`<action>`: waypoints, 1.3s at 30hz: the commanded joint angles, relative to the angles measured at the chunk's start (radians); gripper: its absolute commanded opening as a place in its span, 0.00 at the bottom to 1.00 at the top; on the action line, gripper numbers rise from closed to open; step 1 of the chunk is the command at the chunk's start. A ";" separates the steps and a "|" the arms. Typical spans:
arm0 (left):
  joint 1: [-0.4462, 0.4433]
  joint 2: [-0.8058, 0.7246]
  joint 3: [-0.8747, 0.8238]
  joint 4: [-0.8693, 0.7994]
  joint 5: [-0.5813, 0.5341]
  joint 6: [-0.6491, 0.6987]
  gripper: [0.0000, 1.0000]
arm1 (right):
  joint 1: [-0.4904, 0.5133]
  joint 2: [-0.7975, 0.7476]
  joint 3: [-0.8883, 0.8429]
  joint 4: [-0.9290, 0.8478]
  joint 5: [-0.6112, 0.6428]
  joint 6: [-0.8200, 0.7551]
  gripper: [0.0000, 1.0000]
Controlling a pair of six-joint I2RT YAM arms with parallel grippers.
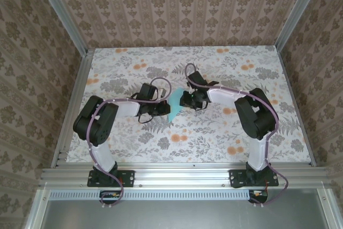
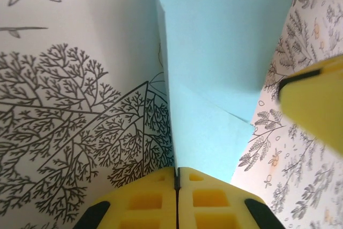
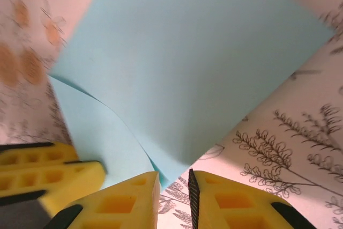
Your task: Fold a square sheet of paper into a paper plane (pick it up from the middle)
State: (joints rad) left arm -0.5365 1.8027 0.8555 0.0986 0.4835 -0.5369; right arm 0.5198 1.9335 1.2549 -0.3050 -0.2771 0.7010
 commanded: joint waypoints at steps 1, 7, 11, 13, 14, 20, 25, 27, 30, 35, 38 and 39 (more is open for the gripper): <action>-0.015 -0.006 0.000 -0.005 -0.049 0.114 0.06 | 0.008 -0.033 -0.011 0.063 -0.068 0.032 0.24; -0.025 -0.007 0.013 -0.013 -0.067 0.162 0.05 | 0.011 0.023 -0.007 0.090 -0.117 0.057 0.21; -0.026 -0.011 0.017 -0.016 -0.065 0.175 0.05 | 0.010 0.054 -0.002 0.085 -0.139 0.061 0.20; -0.026 -0.012 0.020 -0.013 -0.062 0.176 0.06 | 0.011 0.066 0.001 0.075 -0.145 0.057 0.20; -0.026 -0.012 0.020 -0.011 -0.059 0.174 0.06 | 0.011 0.072 0.002 0.070 -0.146 0.056 0.20; -0.026 -0.013 0.013 0.018 -0.046 0.141 0.08 | 0.009 0.098 -0.006 0.047 -0.130 0.057 0.17; -0.026 -0.014 0.001 0.045 -0.031 0.112 0.11 | 0.006 0.102 -0.012 0.035 -0.100 0.056 0.17; -0.026 -0.013 -0.002 0.050 -0.030 0.106 0.12 | 0.004 0.093 -0.017 0.039 -0.095 0.057 0.17; -0.025 -0.016 -0.011 0.066 -0.013 0.090 0.18 | 0.000 0.080 -0.017 0.037 -0.085 0.052 0.17; -0.020 -0.017 -0.044 0.129 0.041 0.039 0.26 | -0.001 0.081 -0.018 0.034 -0.085 0.052 0.18; -0.019 -0.016 -0.083 0.181 0.058 -0.003 0.26 | -0.003 0.085 -0.021 0.037 -0.082 0.057 0.18; -0.019 -0.020 -0.097 0.198 0.063 -0.017 0.26 | -0.003 0.086 -0.023 0.037 -0.082 0.057 0.18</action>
State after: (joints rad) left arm -0.5537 1.7988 0.7994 0.2447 0.4927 -0.4919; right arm 0.5228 2.0224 1.2545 -0.2276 -0.3935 0.7410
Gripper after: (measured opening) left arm 0.258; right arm 0.178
